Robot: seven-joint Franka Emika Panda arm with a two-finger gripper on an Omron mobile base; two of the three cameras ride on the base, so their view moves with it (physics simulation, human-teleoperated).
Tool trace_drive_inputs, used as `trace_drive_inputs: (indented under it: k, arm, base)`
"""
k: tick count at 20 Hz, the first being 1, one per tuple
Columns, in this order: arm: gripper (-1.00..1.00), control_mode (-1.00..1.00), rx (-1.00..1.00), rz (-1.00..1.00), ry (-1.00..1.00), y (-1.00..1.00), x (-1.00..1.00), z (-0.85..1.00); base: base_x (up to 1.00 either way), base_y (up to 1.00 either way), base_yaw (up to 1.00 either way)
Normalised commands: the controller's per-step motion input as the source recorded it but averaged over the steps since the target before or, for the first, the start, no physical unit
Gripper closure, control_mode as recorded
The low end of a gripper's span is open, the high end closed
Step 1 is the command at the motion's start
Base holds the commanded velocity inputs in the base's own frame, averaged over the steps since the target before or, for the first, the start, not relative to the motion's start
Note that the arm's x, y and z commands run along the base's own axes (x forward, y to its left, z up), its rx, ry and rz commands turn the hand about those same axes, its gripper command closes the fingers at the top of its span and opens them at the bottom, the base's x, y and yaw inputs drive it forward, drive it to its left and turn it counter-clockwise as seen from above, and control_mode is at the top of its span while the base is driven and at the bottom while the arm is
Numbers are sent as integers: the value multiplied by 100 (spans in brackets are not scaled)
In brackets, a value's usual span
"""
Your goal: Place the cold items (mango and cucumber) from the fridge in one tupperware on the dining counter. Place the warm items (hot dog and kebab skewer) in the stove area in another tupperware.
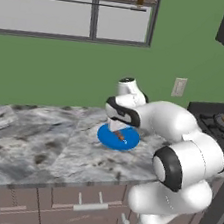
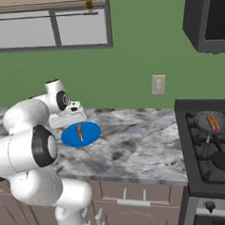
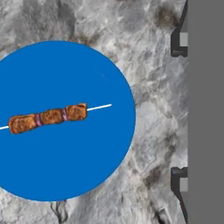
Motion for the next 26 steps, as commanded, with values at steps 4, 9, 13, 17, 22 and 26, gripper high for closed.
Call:
trace_drive_inputs:
  k: [4, 9, 13, 17, 22, 26]
  arm:
    - [-100, -100, 0, 0, 13, 19, 63, -45]
    - [-100, -100, 0, 2, 1, 4, 68, -43]
    - [-100, -100, 0, 1, 2, 3, 68, -42]
    - [-100, -100, 0, 0, 6, 5, 48, -52]
    - [-100, -100, 0, 0, 1, 11, 15, -55]
    - [-100, -100, 0, 0, 0, 9, 15, -44]
  base:
    - [0, 0, 0]
    - [0, 0, 0]
    - [0, 0, 0]
    - [0, 0, 0]
    - [0, 0, 0]
    - [0, 0, 0]
